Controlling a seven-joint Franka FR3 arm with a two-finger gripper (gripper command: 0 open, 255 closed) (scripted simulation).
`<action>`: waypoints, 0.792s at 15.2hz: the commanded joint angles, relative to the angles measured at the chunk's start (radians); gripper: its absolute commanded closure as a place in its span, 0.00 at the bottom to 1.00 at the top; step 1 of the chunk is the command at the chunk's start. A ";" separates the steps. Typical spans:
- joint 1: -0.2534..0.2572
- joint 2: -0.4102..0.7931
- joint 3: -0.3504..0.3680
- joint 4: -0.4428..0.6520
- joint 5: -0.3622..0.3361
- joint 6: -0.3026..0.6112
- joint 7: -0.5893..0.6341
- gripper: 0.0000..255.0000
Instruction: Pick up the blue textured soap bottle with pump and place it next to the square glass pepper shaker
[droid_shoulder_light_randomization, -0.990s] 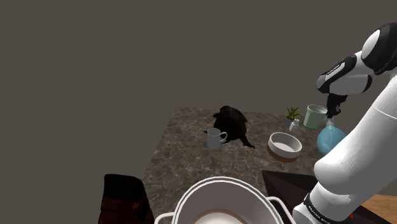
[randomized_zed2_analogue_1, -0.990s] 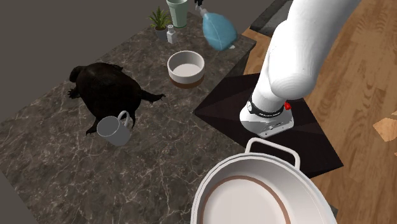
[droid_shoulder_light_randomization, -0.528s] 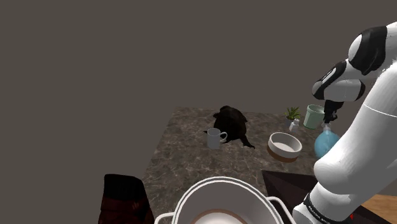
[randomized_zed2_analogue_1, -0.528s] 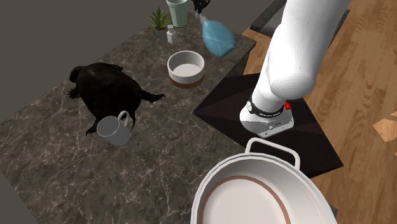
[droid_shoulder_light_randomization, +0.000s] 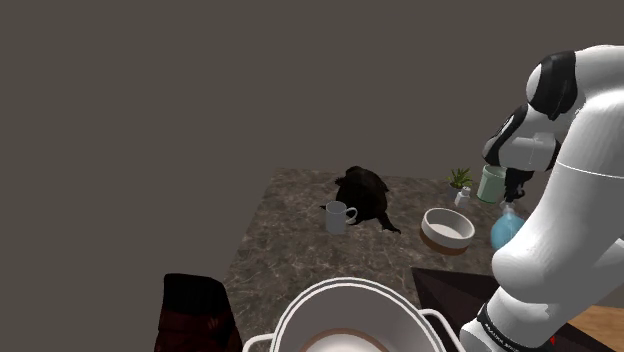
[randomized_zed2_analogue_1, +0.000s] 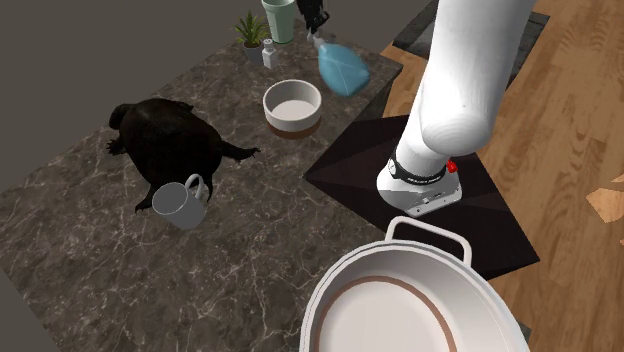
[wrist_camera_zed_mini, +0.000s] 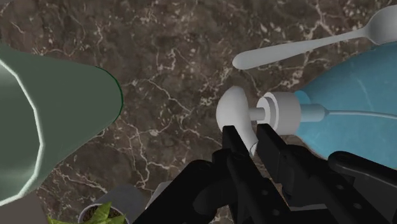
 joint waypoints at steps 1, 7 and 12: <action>-0.015 0.026 0.019 -0.006 0.035 0.026 -0.022 1.00; -0.078 0.106 0.096 -0.010 0.138 0.097 -0.089 1.00; -0.115 0.145 0.142 -0.008 0.185 0.132 -0.120 1.00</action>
